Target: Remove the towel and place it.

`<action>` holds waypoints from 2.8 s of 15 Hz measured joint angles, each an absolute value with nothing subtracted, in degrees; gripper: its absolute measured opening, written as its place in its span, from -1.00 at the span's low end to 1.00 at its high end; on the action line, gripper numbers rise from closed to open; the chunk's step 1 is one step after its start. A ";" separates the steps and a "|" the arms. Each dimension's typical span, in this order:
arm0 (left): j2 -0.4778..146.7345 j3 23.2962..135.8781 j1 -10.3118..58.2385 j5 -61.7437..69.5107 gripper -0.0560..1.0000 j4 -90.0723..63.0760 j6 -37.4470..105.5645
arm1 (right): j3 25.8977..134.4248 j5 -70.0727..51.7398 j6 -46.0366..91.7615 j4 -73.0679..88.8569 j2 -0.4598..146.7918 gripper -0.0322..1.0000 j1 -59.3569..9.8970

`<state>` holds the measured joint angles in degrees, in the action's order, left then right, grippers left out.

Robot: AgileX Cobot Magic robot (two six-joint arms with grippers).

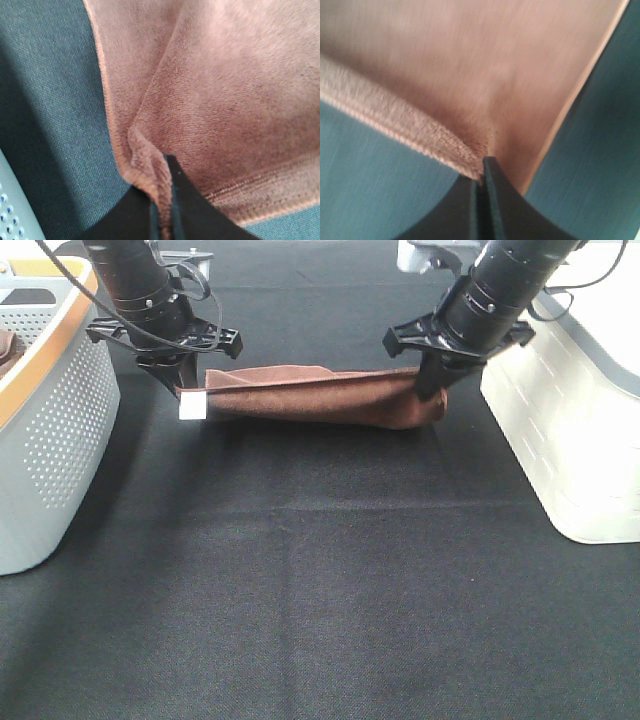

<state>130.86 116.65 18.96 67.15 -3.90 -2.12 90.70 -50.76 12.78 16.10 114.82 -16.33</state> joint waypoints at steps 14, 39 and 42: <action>120.72 87.78 24.87 66.18 -0.89 -2.92 -2.01 | 77.92 -62.62 13.12 23.61 114.36 -0.94 -16.33; 73.34 81.36 23.89 69.33 0.54 -3.90 0.00 | 73.57 -69.61 12.55 17.59 67.04 0.42 -15.13; 61.94 69.16 23.89 69.39 0.54 -3.90 0.00 | 64.06 -69.61 12.55 16.90 57.01 0.42 -15.13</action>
